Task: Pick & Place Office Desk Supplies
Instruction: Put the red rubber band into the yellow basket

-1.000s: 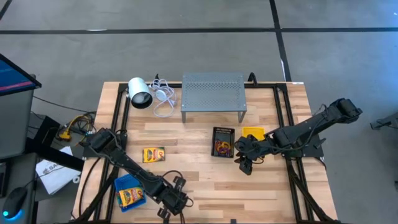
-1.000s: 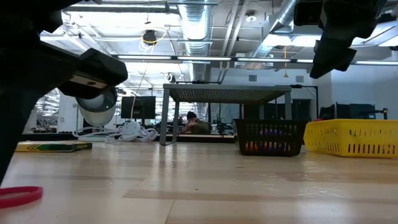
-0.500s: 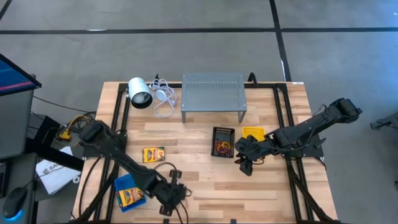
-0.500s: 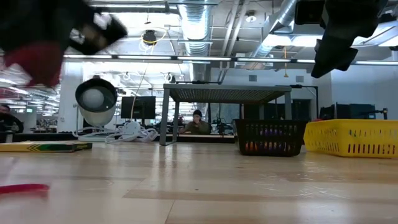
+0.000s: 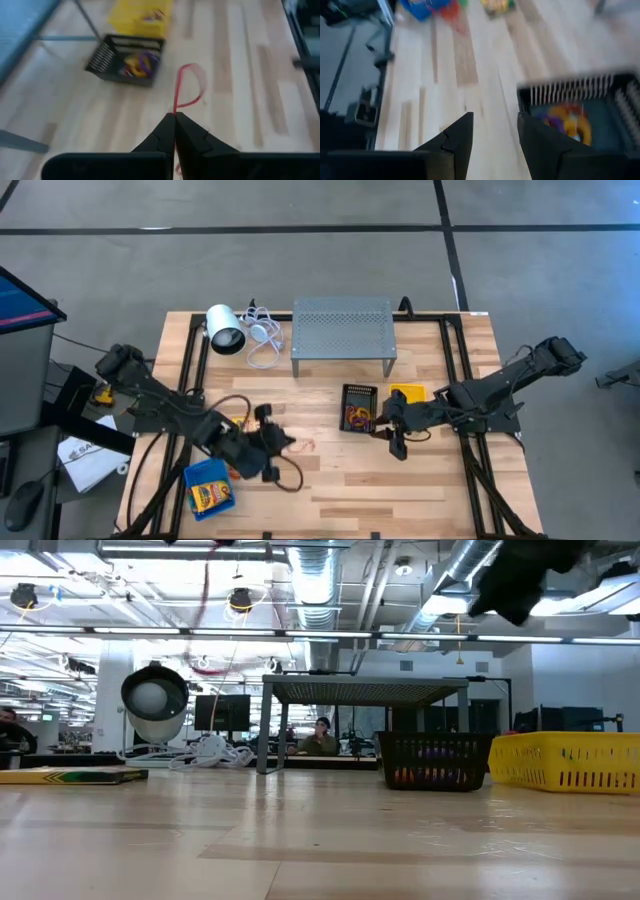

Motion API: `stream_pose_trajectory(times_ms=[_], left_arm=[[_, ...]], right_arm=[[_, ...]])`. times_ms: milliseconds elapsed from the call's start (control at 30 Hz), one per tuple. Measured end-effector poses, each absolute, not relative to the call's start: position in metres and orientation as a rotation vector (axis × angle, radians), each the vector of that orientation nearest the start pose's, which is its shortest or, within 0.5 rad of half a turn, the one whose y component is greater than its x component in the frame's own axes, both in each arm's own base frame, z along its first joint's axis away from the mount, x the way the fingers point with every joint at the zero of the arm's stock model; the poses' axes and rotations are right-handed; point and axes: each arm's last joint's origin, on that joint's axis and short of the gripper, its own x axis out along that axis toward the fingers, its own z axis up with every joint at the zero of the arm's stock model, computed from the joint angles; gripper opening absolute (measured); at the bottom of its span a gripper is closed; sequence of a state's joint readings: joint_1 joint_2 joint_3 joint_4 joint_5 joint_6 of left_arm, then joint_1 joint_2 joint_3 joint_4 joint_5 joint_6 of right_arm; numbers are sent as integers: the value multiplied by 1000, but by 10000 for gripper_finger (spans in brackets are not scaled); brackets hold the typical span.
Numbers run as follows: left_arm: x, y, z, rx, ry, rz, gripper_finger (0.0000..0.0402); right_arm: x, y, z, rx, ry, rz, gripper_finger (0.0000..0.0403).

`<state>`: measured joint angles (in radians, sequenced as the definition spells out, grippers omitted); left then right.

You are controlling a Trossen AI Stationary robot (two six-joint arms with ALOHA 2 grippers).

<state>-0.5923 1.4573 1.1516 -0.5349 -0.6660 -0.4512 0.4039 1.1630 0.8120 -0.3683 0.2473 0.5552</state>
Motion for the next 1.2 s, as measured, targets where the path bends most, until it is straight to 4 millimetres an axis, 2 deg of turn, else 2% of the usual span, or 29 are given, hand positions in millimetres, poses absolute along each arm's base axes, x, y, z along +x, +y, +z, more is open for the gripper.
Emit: stream_pose_trajectory(times_ms=[267, 500, 667, 767, 1033, 1200], left_arm=[[270, -119, 284, 11, 385, 264, 0], [279, -97, 287, 63, 284, 261, 0], [284, -88, 295, 66, 224, 244, 0], [287, -82, 296, 68, 213, 226, 0], [294, -59, 297, 47, 206, 251, 0], [298, -47, 303, 19, 155, 218, 0]], right_arm=[[237, 75, 276, 162, 460, -1, 150], [248, 65, 283, 174, 346, -29, 150], [254, 66, 287, 170, 297, 61, 153], [256, 62, 288, 184, 289, 107, 168], [262, 45, 285, 255, 298, 60, 239], [264, 40, 290, 266, 247, 47, 243]])
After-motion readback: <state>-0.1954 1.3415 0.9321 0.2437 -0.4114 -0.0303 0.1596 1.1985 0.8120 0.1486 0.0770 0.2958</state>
